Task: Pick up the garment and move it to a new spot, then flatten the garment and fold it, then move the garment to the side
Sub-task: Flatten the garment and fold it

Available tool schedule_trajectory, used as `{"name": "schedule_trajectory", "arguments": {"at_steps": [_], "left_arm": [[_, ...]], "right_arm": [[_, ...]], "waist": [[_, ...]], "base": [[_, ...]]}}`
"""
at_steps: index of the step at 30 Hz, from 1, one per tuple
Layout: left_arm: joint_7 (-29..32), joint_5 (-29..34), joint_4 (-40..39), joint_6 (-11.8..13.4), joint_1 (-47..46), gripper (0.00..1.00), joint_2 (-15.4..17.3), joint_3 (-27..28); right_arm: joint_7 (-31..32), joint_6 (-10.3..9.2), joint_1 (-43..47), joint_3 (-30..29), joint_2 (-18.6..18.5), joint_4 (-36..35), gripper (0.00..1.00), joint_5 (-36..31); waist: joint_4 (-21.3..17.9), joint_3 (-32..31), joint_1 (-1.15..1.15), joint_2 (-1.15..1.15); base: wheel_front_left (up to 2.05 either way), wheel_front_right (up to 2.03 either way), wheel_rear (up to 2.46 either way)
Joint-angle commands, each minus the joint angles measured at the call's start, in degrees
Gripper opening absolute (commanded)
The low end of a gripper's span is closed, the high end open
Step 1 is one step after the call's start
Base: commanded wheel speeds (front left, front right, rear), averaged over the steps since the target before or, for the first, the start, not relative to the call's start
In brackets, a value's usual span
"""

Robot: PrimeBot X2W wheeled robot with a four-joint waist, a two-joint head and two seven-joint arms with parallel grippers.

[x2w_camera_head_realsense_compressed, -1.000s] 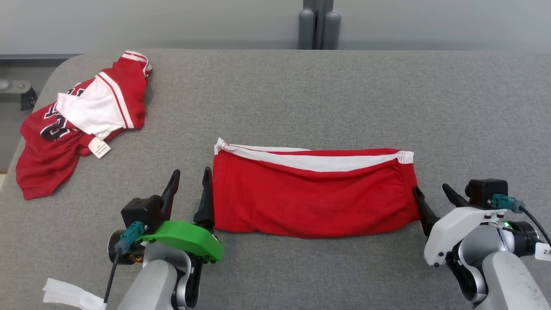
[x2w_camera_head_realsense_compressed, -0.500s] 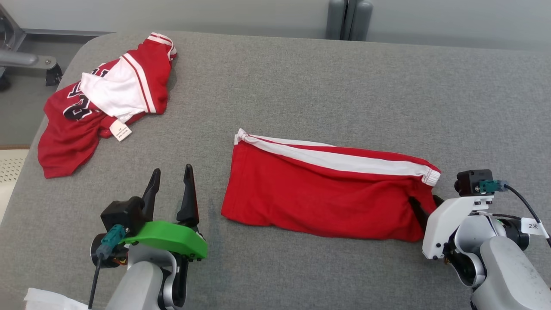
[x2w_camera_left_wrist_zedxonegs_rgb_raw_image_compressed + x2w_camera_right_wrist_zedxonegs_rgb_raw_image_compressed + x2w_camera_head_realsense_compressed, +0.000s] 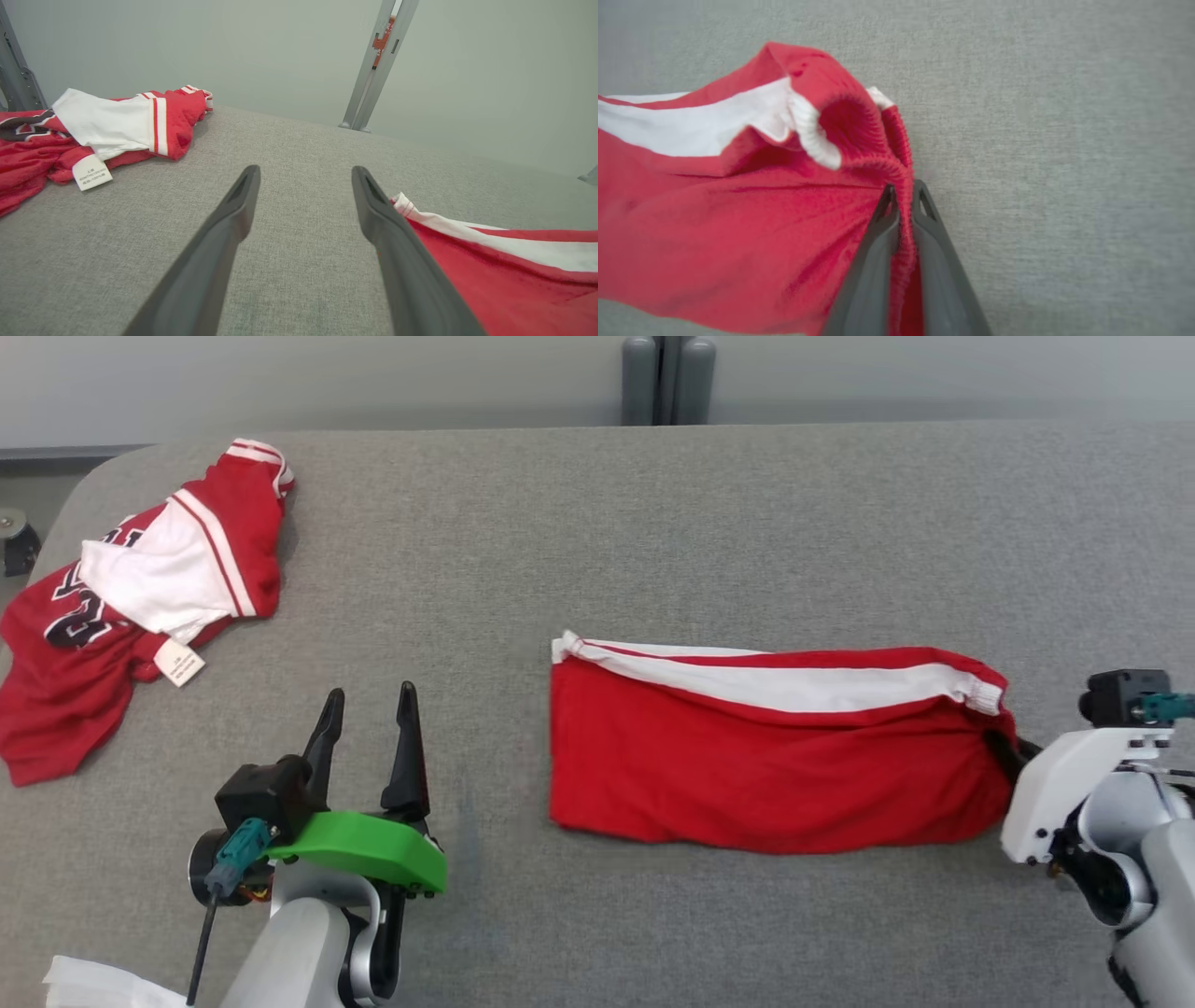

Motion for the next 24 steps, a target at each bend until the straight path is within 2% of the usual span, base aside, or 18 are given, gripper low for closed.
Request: {"name": "schedule_trajectory", "arguments": {"at_steps": [1, 5, 8, 12, 19, 24], "left_arm": [[-0.01, 0.29, -0.33, 0.18, 0.49, 1.0, 0.33, -0.05], [0.46, 0.19, -0.55, 0.23, 0.49, 1.0, 0.28, -0.54], [0.5, 0.15, -0.62, 0.5, 0.56, 1.0, 0.28, -0.71], [0.7, -0.03, -0.55, 0.42, 0.61, 1.0, 0.23, -1.1], [0.88, -0.45, -0.2, 0.35, 1.28, 1.0, 0.32, -1.56], [0.96, -0.61, -0.02, 0.44, 1.79, 1.0, 0.26, -1.94]], "right_arm": [[0.16, -0.09, 1.11, -1.07, -1.21, -0.42, 0.0, 0.38], [1.04, -0.08, 2.6, -3.12, -2.01, -1.91, 0.0, 1.81], [2.23, -0.07, 3.68, -3.12, -0.71, -4.08, 0.0, 4.25], [4.69, -0.05, 4.77, -1.64, 1.24, -8.89, 0.0, 10.67], [6.9, -0.04, 6.06, 1.48, 2.75, -18.54, 0.0, 19.61], [7.37, -0.04, 5.11, 2.95, 5.55, -20.12, 0.0, 22.61]], "waist": [[-2.1, -0.23, 0.0, 0.0], [-3.51, -0.2, 0.0, 0.0], [-4.0, -0.24, 0.0, 0.0], [-3.89, -0.62, 0.0, 0.0], [-1.12, -2.1, 0.0, 0.0], [1.76, -3.13, 0.0, 0.0]], "base": [[0.0, 0.0, 0.0], [0.0, 0.0, 0.0], [0.0, 0.0, 0.0], [0.0, 0.0, 0.0], [0.0, 0.0, 0.0], [0.0, 0.0, 0.0]]}}
